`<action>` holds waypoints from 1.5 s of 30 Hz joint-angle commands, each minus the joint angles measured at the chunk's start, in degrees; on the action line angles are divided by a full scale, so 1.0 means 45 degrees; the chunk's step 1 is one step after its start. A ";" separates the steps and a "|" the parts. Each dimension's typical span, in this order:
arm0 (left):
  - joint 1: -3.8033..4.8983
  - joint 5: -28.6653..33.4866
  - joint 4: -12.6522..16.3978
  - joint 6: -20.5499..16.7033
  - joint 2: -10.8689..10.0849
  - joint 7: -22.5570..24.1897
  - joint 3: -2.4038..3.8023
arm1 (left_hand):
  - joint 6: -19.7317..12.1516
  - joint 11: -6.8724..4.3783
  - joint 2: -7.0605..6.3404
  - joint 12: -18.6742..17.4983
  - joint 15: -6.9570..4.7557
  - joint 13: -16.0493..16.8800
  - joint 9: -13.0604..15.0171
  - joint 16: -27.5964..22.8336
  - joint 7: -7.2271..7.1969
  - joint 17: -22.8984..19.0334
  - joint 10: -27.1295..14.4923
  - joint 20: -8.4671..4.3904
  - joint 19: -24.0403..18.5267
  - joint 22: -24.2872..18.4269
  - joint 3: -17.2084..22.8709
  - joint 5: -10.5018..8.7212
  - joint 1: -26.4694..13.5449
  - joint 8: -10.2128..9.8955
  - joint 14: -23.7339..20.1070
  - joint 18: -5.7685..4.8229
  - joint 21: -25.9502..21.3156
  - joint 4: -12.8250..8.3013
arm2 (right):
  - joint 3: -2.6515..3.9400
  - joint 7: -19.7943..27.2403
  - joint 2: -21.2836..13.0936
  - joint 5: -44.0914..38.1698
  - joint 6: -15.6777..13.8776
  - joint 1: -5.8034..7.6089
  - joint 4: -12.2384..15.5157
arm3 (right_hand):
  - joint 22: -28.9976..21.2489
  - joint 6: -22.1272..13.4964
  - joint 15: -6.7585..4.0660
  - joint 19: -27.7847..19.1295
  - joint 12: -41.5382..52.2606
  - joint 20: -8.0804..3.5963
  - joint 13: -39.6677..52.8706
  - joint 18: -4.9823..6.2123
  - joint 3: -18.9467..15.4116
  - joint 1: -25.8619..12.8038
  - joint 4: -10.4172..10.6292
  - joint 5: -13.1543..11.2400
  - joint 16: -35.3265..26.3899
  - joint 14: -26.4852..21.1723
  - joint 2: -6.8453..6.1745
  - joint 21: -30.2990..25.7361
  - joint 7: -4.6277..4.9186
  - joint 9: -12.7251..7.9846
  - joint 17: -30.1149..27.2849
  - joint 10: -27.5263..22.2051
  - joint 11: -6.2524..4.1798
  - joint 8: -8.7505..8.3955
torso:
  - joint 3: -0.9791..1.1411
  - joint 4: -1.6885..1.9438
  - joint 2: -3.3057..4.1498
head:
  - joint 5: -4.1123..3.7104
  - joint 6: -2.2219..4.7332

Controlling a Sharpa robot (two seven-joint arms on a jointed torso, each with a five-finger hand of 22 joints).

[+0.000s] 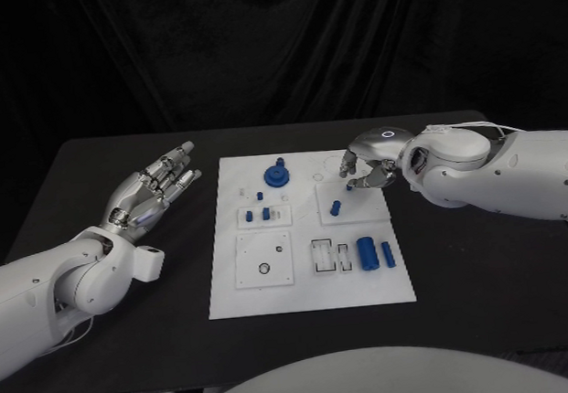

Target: Assemble the parts on the task board

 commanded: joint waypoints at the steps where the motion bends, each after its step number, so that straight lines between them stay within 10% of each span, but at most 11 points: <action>1: -0.0019 0.0097 -0.0011 0.0228 0.0048 0.2126 0.0013 | -0.0076 0.0145 0.0001 0.0068 0.0107 0.0009 -0.0013 -0.0034 -0.0020 -0.0009 0.0011 0.0106 -0.0021 -0.0016 -0.0007 0.0091 0.0153 -0.0048 0.0043 0.0246 0.0016 -0.0088 | 0.0008 -0.0262 -0.0002 -0.0097 0.0137 -0.0071 -0.0033 | 0.1990 0.0071 -0.0021 -0.0007 -0.0009 -0.0055 0.0026 -0.0080 -0.0062 -0.0123 -0.0026 -0.0049 0.0011 0.0180 0.0026 -0.0054 0.0006 0.0041 -0.0008 -0.0086 -0.0003 0.0051 | -0.0030 0.0001 -0.0015 | -0.0004 -0.0001; 30: -0.0032 0.0097 -0.0203 0.0636 0.0089 0.1811 0.0012 | 0.0198 0.0336 0.0076 0.0194 0.0371 0.0021 0.0022 0.0019 0.0162 0.0040 0.0059 0.0409 0.0086 0.0002 0.0101 0.0100 0.0350 -0.0008 0.0184 0.0288 0.0053 -0.0158 | 0.0009 0.0032 0.0489 0.0158 -0.0251 -0.0624 -0.0822 | 0.1973 -0.0132 -0.0054 -0.0036 0.0492 -0.0073 0.0439 -0.0062 0.0030 0.0183 -0.0436 0.0334 -0.0054 0.0142 0.0122 -0.0126 0.0012 0.0551 -0.0101 -0.0162 -0.0051 0.0054 | -0.0101 -0.0013 -0.0026 | 0.0123 -0.0001; 36: -0.0038 0.0097 -0.0264 0.0763 0.0114 0.1672 0.0012 | 0.1371 0.0088 0.0075 0.0229 0.0478 0.0020 0.0153 0.0024 0.0984 0.0046 0.0046 0.0537 0.0130 -0.0113 0.0178 0.0081 0.0443 0.0200 0.0212 0.0305 0.0051 -0.0229 | 0.0009 0.0123 0.0567 0.0286 -0.0213 -0.0687 -0.0935 | 0.1974 -0.0093 -0.0077 -0.0036 0.0613 -0.0090 0.0523 -0.0061 0.0070 0.0231 -0.0493 0.0353 -0.0044 0.0144 0.0170 -0.0124 0.0019 0.0648 -0.0094 -0.0117 -0.0084 0.0092 | -0.0106 -0.0022 -0.0026 | 0.0133 -0.0001; 45: -0.0062 0.0097 -0.0321 0.0831 0.0159 0.1631 0.0012 | 0.1202 0.0033 0.0053 0.0124 0.0530 0.0001 0.0121 0.0033 0.0869 0.0054 -0.0046 0.0559 0.0147 -0.0122 0.0195 0.0086 0.0466 0.0156 0.0236 0.0303 0.0055 -0.0257 | 0.0009 0.0304 0.0590 0.0421 -0.0389 -0.0746 -0.1007 | 0.2016 0.0357 -0.0274 0.0017 0.1218 -0.0252 0.0929 -0.0080 0.0317 0.0579 -0.0879 0.0779 0.0031 0.0184 0.0433 0.0024 0.0145 0.1205 -0.0025 0.0194 -0.0326 0.0450 | -0.0112 -0.0005 -0.0015 | 0.0218 -0.0001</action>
